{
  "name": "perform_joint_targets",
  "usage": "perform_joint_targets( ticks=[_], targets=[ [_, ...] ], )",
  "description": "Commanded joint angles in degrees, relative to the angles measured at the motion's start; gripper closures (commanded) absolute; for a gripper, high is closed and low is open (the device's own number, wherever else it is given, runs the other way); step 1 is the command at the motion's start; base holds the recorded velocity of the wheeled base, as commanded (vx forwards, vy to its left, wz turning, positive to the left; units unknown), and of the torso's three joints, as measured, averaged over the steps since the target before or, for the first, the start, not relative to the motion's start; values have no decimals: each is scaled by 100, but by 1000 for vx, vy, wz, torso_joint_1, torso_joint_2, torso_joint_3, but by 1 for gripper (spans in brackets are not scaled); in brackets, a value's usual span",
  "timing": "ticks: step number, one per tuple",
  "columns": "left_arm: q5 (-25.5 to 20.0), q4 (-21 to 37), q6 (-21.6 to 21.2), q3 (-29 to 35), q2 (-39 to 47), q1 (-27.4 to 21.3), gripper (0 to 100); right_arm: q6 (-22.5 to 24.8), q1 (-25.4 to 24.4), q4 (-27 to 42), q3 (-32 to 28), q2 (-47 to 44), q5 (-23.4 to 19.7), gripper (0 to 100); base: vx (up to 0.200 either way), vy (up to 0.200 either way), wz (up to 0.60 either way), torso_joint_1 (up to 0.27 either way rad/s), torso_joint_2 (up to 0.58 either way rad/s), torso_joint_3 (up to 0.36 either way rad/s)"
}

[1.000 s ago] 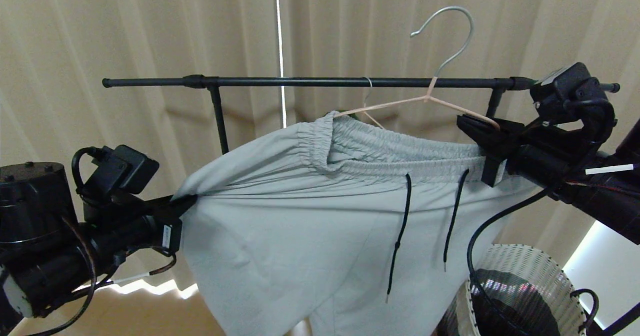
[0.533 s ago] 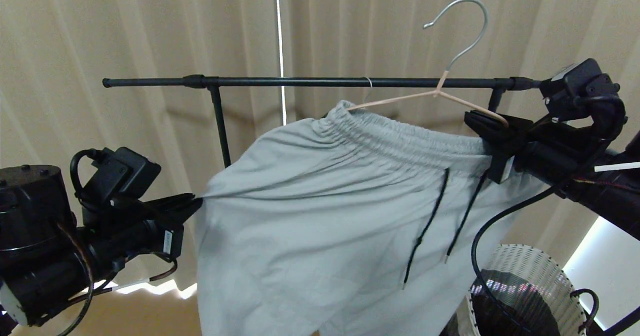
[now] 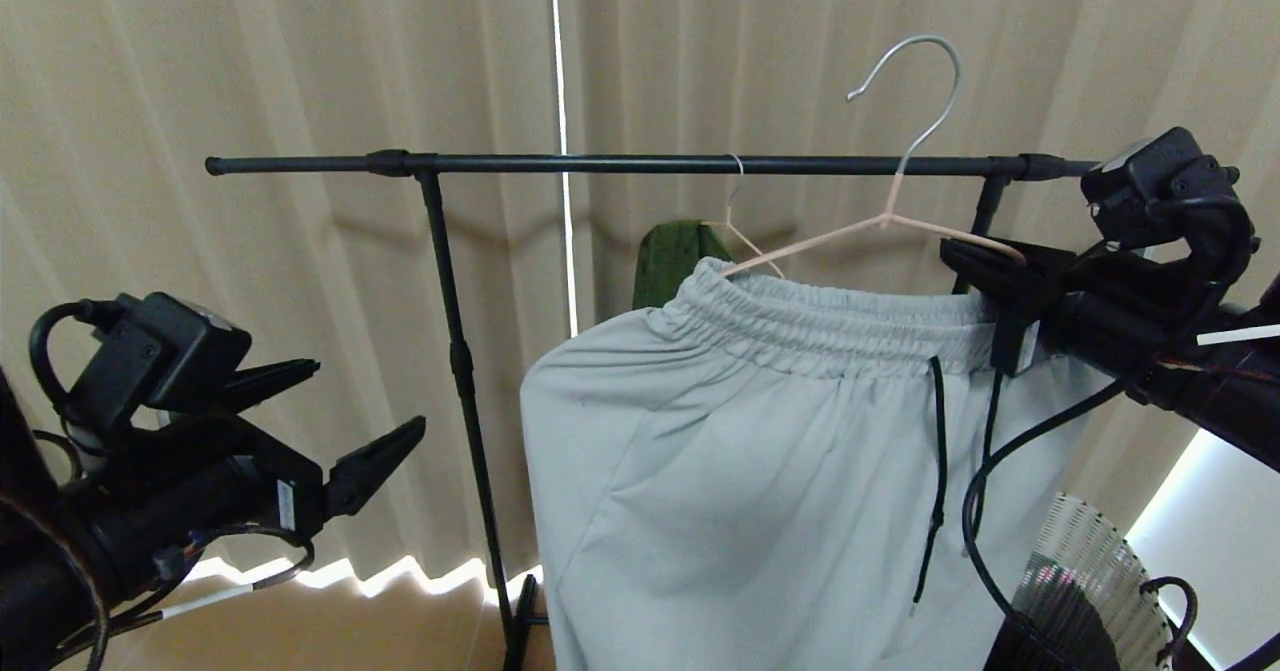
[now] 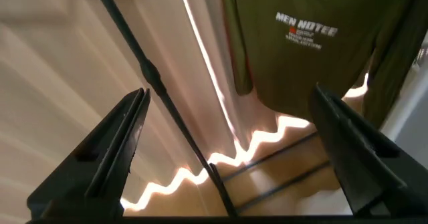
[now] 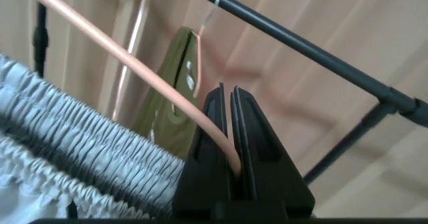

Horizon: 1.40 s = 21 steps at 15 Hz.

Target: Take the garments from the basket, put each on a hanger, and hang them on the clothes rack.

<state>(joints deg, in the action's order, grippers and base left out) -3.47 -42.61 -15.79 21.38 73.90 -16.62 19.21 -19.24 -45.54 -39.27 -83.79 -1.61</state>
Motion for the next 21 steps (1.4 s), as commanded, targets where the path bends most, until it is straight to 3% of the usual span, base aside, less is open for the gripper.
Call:
perform_joint_targets(
  ticks=[1,5,10,13,18,21],
  targets=[
    [-4,-11,-3,-29,-297,53,0,4,104,19,7,38,20,100,0,0,0,0,0,0],
    [5,-28,14,-90,-394,290,0,39,359,90,77,73,196,100,0,0,0,0,0,0],
    [5,-318,269,-688,-719,431,0,48,904,1153,270,785,222,100,0,0,0,0,0,0],
    [-4,-424,656,-697,-649,422,0,48,1792,1865,455,1391,222,100,0,0,0,0,0,0],
    [-4,-679,638,-794,-693,405,0,285,3031,3262,446,2209,293,100,0,0,0,0,0,0],
    [-4,-679,629,-837,-701,405,0,285,3268,3403,446,2253,785,100,0,0,0,0,0,0]
  ],
)
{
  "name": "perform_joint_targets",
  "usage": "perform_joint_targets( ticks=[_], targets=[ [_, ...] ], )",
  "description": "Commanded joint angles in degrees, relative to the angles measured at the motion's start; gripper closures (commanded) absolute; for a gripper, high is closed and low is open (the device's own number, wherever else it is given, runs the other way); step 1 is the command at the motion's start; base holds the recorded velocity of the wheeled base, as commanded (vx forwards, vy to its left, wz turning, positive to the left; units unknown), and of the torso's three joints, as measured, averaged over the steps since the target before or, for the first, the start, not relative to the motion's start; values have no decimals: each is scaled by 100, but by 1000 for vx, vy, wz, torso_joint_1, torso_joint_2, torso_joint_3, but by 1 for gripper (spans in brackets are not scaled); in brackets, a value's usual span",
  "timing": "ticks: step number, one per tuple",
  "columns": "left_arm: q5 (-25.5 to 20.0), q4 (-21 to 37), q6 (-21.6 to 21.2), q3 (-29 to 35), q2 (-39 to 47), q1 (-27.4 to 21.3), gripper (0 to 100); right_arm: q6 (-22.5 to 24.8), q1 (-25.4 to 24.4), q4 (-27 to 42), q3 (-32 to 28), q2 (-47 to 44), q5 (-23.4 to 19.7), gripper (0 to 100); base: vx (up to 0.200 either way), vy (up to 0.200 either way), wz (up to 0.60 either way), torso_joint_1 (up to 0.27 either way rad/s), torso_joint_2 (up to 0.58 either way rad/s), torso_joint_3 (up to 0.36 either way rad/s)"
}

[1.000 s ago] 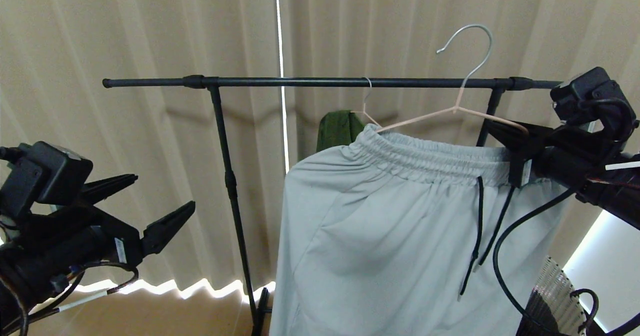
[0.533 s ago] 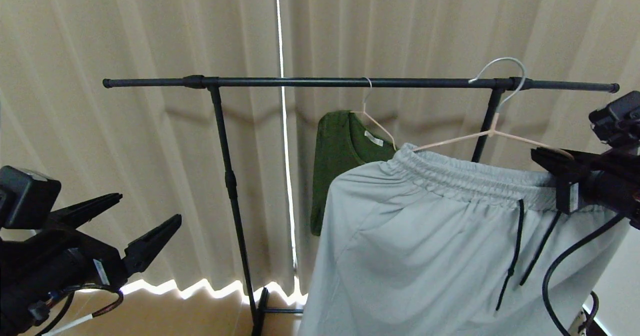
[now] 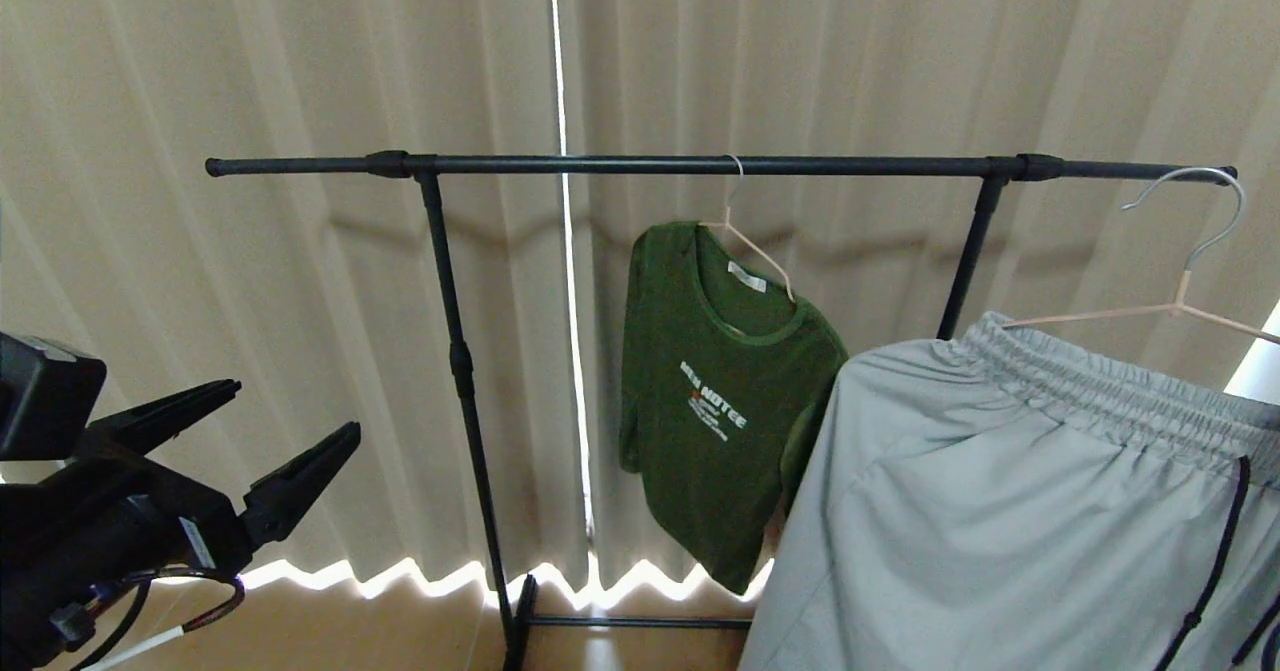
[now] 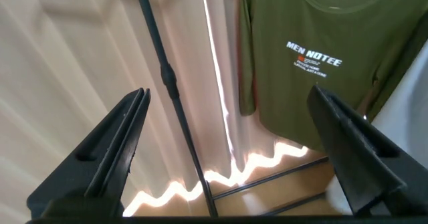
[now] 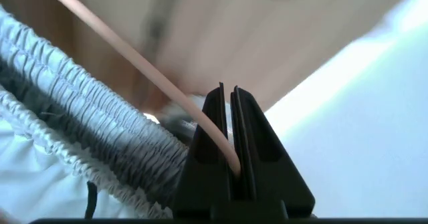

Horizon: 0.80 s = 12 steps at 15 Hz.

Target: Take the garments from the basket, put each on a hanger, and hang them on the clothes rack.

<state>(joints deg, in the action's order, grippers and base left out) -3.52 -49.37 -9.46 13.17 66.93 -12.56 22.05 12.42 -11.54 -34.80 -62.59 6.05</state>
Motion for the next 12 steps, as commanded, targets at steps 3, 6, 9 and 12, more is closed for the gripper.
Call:
perform_joint_targets(
  ticks=[3,6,9,12],
  targets=[
    [10,-2,-3,-95,-22,-1,0,1,296,12,9,168,362,100,0,0,0,0,0,0],
    [1,-2,41,-51,-48,16,0,1,305,3,88,229,362,100,0,0,0,0,0,0],
    [1,-2,23,-69,5,8,0,-8,305,-14,237,203,353,100,0,0,0,0,0,0],
    [1,-2,-3,-156,-48,8,0,-8,305,-14,228,185,353,100,200,-200,0,-2,-1,4]
  ],
)
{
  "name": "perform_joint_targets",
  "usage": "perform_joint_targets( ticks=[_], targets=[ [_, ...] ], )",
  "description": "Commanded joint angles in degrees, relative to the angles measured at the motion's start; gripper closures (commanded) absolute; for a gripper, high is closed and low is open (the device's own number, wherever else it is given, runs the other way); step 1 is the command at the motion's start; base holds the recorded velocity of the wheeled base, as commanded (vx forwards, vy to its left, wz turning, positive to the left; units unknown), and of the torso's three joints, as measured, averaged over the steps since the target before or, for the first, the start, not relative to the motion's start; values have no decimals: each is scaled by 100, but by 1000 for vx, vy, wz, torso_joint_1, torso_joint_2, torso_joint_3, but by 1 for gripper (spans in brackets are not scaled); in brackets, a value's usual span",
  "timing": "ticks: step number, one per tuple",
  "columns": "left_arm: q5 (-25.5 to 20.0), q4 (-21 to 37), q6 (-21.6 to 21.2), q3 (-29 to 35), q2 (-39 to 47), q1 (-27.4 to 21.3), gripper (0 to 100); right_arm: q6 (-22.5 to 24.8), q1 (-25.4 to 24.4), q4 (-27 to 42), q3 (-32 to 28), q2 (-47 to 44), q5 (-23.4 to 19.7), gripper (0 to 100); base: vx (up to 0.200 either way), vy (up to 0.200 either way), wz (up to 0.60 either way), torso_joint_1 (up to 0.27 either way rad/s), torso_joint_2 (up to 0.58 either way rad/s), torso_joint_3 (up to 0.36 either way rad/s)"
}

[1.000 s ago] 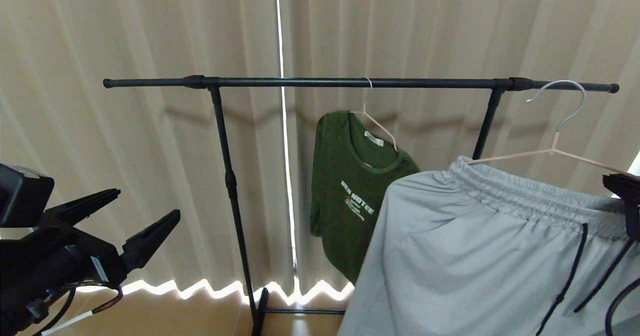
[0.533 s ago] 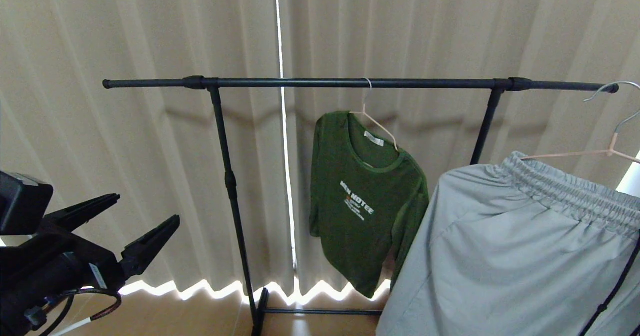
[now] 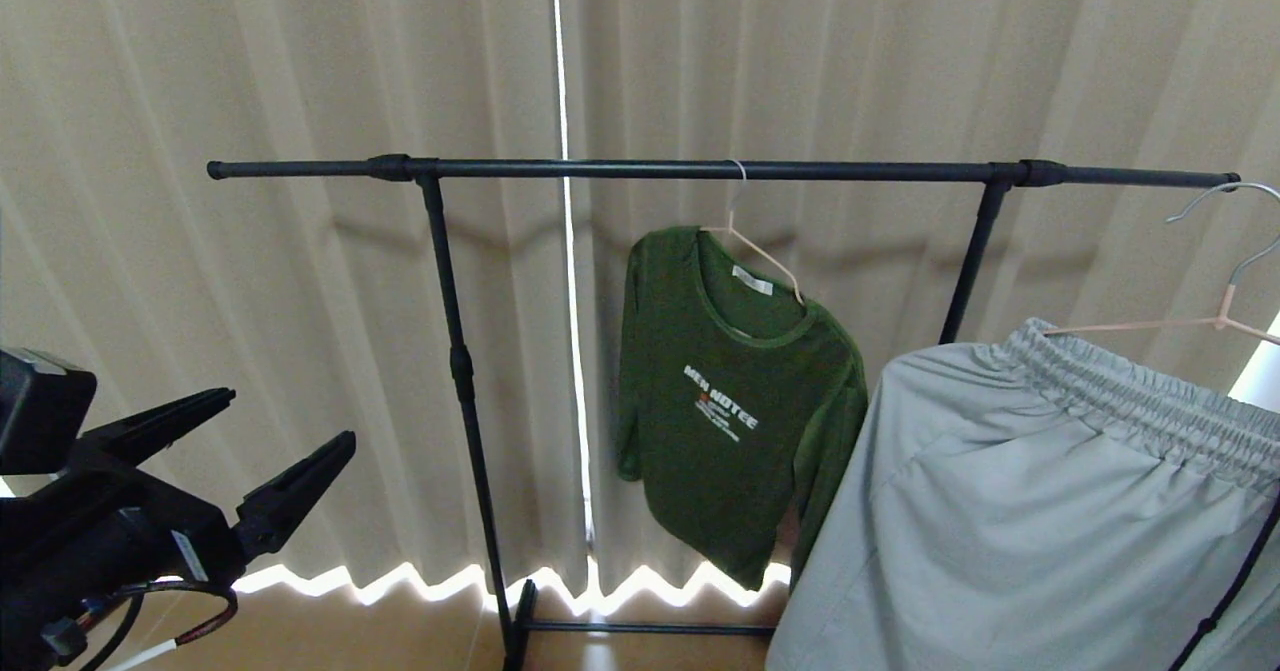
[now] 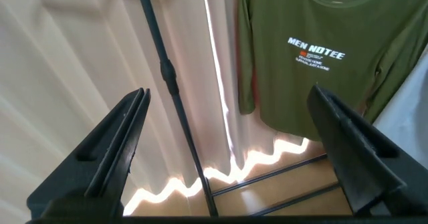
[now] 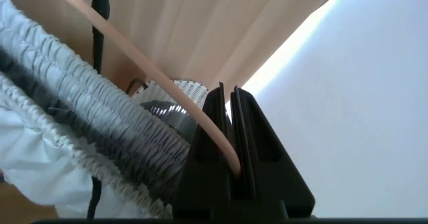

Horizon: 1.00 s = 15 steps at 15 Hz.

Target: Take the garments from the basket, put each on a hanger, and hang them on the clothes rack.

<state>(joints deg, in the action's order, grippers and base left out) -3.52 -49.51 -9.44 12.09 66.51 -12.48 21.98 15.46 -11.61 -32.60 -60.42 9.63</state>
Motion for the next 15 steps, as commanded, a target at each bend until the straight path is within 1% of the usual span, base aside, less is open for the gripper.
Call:
perform_joint_targets(
  ticks=[1,5,9,11,14,15],
  targets=[
    [1,11,-6,-58,-7,-9,0,-1,1,-8,8,-32,4,100,200,-200,0,-7,2,7],
    [1,11,-14,-67,-7,-17,0,-1,1,-8,17,-23,4,100,200,-200,0,1,6,2],
    [1,11,-14,-93,-95,-35,0,-1,-8,0,17,12,-14,100,0,0,0,0,0,0],
    [1,11,-6,-84,-95,-35,0,-1,-113,0,-19,-32,-14,100,0,0,0,0,0,0],
    [1,11,-6,-76,-112,-35,0,-1,-553,0,-98,-84,-14,100,0,0,0,0,0,0],
    [1,20,-6,-84,-130,-26,0,-9,-649,-8,-124,-155,-14,100,200,0,0,7,2,2]
  ],
)
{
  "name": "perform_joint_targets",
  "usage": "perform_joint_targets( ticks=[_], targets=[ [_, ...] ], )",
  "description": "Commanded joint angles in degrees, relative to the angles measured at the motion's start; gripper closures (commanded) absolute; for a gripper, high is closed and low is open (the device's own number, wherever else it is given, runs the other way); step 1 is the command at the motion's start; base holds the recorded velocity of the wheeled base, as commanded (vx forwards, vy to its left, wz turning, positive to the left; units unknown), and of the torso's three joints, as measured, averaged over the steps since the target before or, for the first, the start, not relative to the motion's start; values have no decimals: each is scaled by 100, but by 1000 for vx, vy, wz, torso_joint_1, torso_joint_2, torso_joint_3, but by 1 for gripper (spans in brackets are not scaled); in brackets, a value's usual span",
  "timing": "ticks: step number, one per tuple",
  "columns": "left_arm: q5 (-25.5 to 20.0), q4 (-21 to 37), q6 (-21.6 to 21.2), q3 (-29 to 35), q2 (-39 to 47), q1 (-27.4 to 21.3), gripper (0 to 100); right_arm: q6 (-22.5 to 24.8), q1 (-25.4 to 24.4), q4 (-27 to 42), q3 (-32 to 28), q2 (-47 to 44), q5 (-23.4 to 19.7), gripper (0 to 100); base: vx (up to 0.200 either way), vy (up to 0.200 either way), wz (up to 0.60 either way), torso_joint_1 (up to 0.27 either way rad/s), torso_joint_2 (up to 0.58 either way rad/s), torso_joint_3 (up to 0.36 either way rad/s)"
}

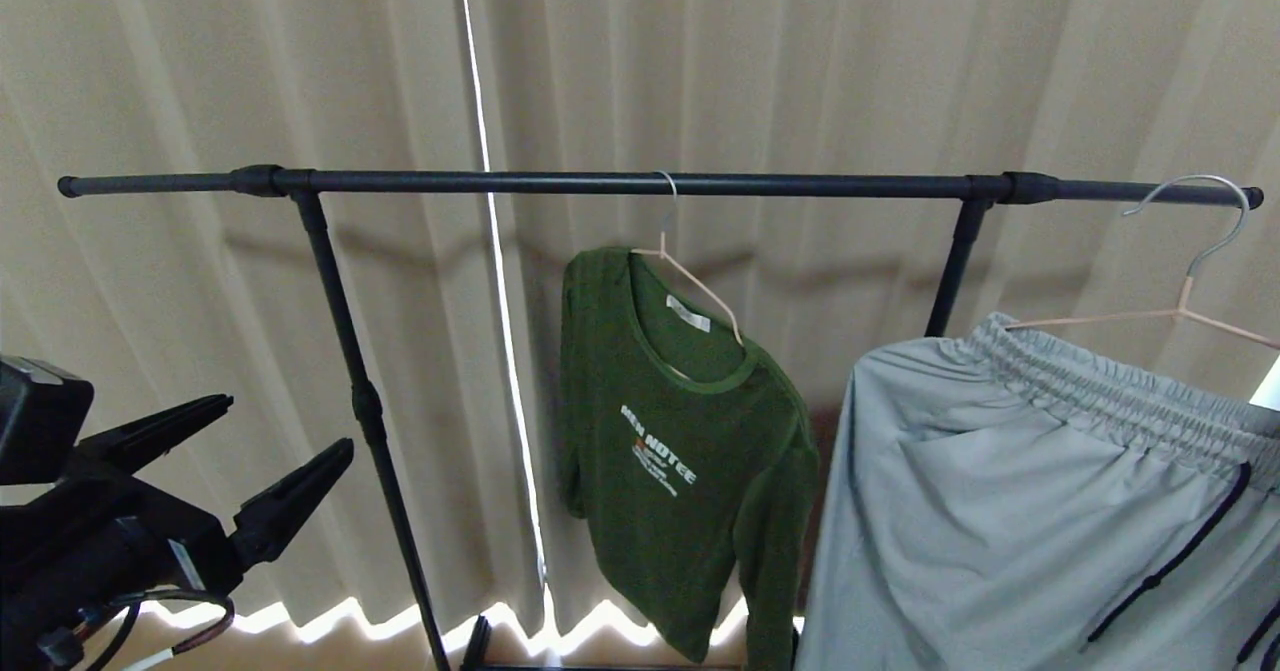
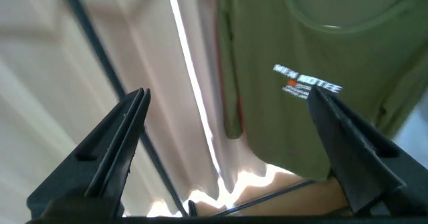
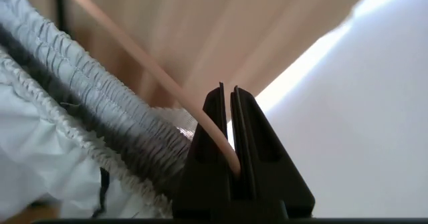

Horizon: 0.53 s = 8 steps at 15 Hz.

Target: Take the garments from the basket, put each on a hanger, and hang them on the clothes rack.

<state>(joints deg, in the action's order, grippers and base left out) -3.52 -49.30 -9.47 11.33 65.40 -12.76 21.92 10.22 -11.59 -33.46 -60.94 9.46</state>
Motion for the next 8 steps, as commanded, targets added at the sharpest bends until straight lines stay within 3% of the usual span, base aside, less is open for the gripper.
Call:
perform_joint_targets(
  ticks=[1,5,8],
  targets=[
    [1,-1,-2,-16,-28,-7,0,-3,-239,-1,-99,-164,3,100,200,0,0,-2,-2,2],
    [1,-1,-11,-25,-63,2,0,-3,-617,-1,-398,-550,109,100,200,0,0,8,1,6],
    [-17,-1,-46,-113,-159,-16,0,-12,-1320,-62,-688,-1025,575,100,0,0,0,0,0,0]
  ],
)
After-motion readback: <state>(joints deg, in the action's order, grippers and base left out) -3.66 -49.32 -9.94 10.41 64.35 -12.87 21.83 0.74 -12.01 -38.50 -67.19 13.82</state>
